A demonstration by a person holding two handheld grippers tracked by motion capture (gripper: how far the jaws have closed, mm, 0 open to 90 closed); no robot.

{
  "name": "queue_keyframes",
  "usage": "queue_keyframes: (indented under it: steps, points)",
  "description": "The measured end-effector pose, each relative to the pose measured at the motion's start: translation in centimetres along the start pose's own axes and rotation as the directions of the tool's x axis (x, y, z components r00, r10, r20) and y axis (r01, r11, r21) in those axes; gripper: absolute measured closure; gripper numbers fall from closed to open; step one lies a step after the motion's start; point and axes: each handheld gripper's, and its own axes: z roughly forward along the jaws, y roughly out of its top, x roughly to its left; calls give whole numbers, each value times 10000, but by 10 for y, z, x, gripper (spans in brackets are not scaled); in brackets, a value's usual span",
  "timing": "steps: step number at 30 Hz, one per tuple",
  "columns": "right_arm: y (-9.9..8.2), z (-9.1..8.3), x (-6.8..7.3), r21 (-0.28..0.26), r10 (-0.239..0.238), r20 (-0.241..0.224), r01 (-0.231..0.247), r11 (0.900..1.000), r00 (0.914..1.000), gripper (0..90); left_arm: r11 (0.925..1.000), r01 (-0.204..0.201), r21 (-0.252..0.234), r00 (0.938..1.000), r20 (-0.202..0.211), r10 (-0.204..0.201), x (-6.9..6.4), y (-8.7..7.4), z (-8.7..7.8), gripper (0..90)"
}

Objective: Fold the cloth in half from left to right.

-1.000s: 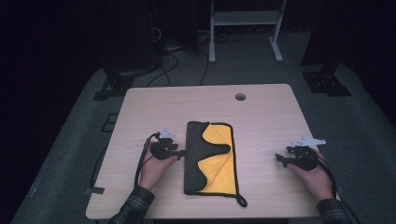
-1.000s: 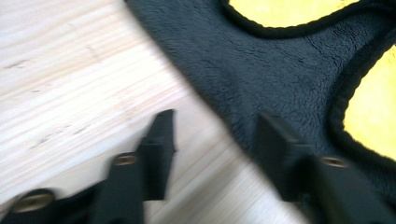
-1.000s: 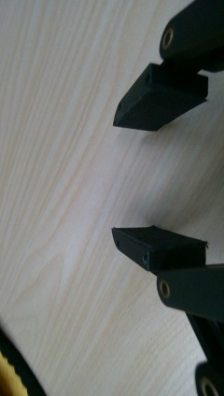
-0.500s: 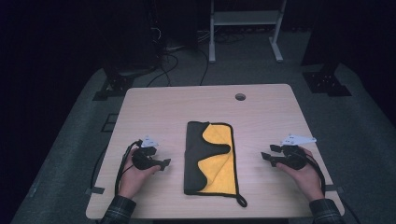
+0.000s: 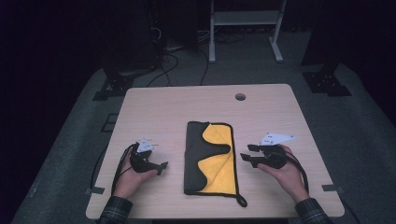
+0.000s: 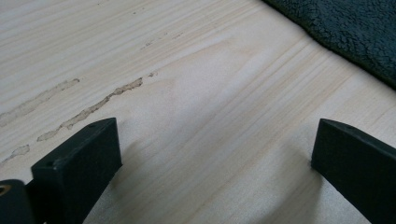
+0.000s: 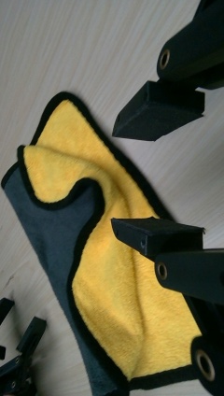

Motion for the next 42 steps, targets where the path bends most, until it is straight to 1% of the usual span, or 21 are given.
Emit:
queue_keyframes:
  steps: [3,9,10,11,14,17,20,23,25,28,30,33,36,38,40,42]
  points:
    - [6,7,5,-45,-109,-138,108,9999,9998,484,10000,35,-3,10000,-12,-35,0,0,0,0]
    - [24,28,13,-93,-303,-381,300,9995,9988,496,10000,39,1,10000,-17,-39,0,0,0,0]
    - [26,32,14,-112,-331,-399,326,9994,9987,507,10000,45,-3,10000,-16,-45,0,0,0,0]
    - [29,36,14,-168,-245,-436,238,9996,9988,513,10000,39,-3,10000,-15,-39,0,0,0,0]
    - [36,47,14,31,-298,-389,299,9995,9988,522,10000,45,6,10000,-17,-45,0,0,0,0]
    - [44,62,11,29,-204,-362,205,9998,9991,532,10000,90,-5,10000,-43,-90,0,1,1,0]
    - [52,75,10,179,-274,-286,279,9995,9992,541,9999,110,2,9999,-75,-110,-1,1,1,0]
    - [61,91,9,297,-299,-345,309,9991,9990,555,9999,133,-22,9999,-72,-133,-1,1,1,0]
    - [67,102,11,474,-254,-406,273,9985,9989,561,9999,118,-17,9999,-71,-118,0,1,1,0]
    - [74,118,13,736,-419,-457,452,9963,9981,570,10000,99,-6,9999,-69,-99,0,1,1,0]
    - [77,128,15,887,-434,-466,474,9949,9980,577,10000,98,-5,9999,-71,-98,0,1,1,0]
    - [81,141,16,1095,-437,-441,483,9928,9981,588,10000,79,-6,9999,-81,-79,0,1,1,0]
    - [83,151,16,1258,-471,-359,513,9907,9982,596,10000,93,-4,9999,-75,-93,0,1,1,0]
    - [83,157,16,1363,-352,-387,401,9899,9986,597,10000,99,-6,9999,-72,-99,0,1,1,0]
    - [82,163,17,1518,-419,-350,467,9873,9985,598,10000,97,-4,9999,-73,-97,0,1,1,0]
    - [81,167,17,1750,-519,-220,550,9830,9984,619,9999,101,-4,9999,-76,-101,0,1,1,0]
